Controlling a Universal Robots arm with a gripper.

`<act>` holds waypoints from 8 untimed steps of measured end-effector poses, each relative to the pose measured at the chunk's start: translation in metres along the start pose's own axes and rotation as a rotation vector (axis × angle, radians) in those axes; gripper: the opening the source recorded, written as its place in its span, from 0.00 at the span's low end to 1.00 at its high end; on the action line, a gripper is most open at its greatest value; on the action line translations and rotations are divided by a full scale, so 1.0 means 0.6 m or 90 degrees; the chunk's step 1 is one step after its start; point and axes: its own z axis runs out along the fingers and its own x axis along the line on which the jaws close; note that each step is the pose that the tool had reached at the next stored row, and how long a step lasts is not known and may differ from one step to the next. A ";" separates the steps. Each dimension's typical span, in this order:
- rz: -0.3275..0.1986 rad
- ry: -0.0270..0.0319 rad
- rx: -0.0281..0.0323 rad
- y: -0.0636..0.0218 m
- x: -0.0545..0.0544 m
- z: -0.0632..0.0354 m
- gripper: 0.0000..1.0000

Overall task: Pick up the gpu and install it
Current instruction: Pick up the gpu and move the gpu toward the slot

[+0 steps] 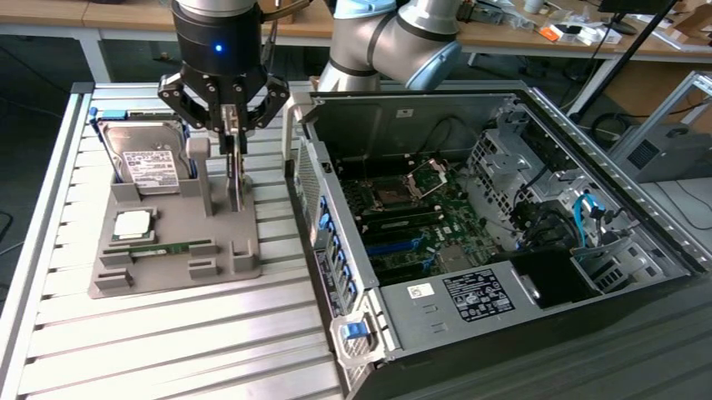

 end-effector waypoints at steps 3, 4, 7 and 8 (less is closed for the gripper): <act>0.000 0.0000 0.0000 0.000 0.000 -0.001 0.27; 0.000 0.0000 0.0000 0.000 0.000 -0.001 0.27; 0.000 0.0000 0.0000 0.000 0.000 -0.002 0.27; 0.000 0.0000 0.0000 0.000 0.000 -0.002 0.27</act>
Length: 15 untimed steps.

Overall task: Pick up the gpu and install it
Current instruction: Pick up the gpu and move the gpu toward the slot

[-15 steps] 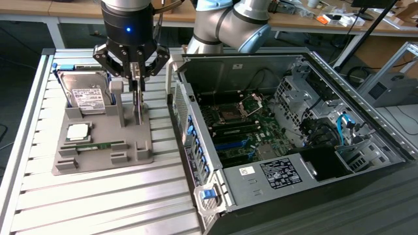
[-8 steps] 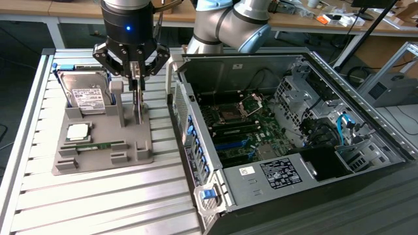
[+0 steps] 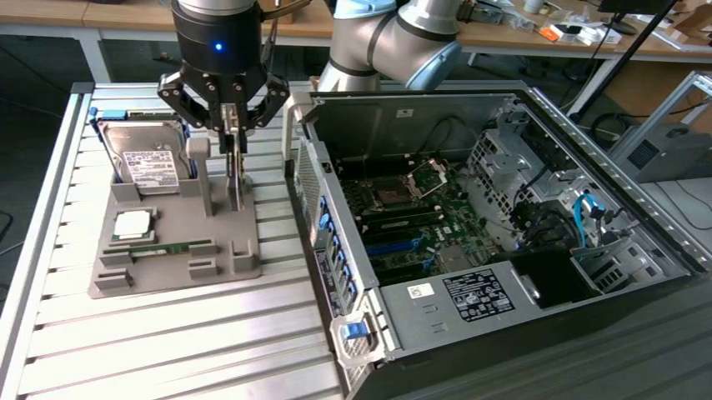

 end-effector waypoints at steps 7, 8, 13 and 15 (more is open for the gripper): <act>0.000 0.0001 0.0000 0.000 0.000 -0.005 0.27; 0.000 0.0001 0.0000 0.000 0.000 -0.005 0.27; 0.000 0.0001 0.0000 0.000 0.000 -0.008 0.27; 0.000 0.0001 0.0000 0.000 0.000 -0.009 0.27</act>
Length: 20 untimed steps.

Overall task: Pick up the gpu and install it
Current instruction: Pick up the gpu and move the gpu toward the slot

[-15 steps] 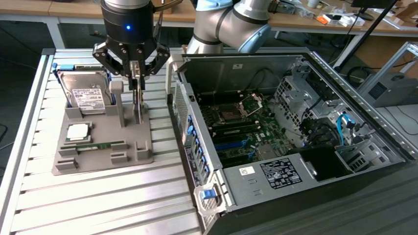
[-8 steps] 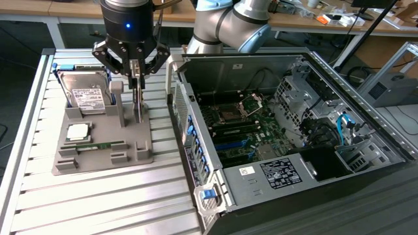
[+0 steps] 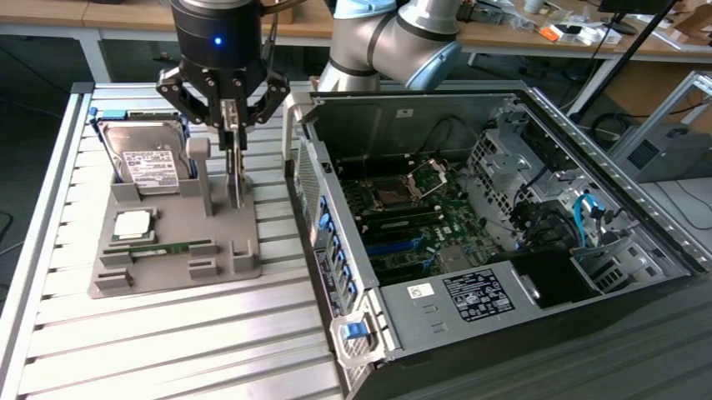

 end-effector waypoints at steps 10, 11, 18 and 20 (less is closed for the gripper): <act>0.000 0.0000 0.0000 0.000 0.000 -0.005 0.27; 0.000 0.0000 0.0000 0.000 0.000 -0.005 0.27; 0.000 0.0000 -0.0001 0.000 0.000 -0.007 0.27; 0.000 0.0000 0.0000 0.000 0.000 -0.008 0.27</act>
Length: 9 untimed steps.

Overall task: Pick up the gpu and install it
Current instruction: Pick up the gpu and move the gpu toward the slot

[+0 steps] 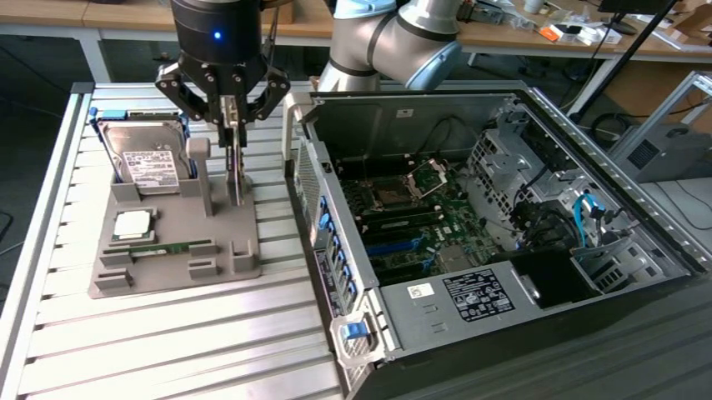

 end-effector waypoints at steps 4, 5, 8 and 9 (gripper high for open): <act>0.000 0.0000 0.0000 0.000 0.000 -0.002 0.27; 0.000 0.0000 0.0000 0.000 0.000 -0.002 0.27; 0.000 0.0000 0.0000 0.000 0.000 -0.005 0.27; 0.000 0.0000 0.0000 0.000 0.000 -0.007 0.27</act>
